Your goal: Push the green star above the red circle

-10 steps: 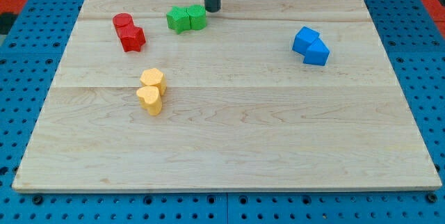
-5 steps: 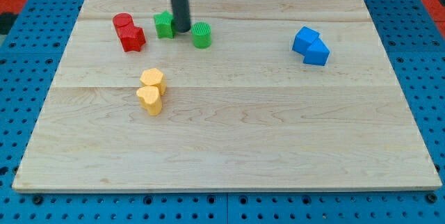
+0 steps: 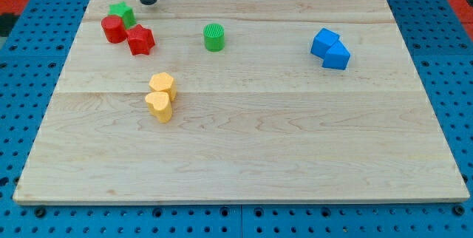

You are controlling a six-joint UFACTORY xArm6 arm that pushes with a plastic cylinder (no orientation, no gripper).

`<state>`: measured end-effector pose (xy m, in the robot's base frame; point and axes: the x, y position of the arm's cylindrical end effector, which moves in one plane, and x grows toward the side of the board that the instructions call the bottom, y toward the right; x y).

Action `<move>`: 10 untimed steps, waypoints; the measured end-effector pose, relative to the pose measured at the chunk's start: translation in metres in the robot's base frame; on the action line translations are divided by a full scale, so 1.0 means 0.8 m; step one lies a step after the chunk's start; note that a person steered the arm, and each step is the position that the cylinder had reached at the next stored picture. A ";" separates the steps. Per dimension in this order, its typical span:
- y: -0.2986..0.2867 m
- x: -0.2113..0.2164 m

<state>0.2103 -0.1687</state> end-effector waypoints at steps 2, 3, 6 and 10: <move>-0.001 -0.014; -0.001 -0.014; -0.001 0.005; -0.008 0.047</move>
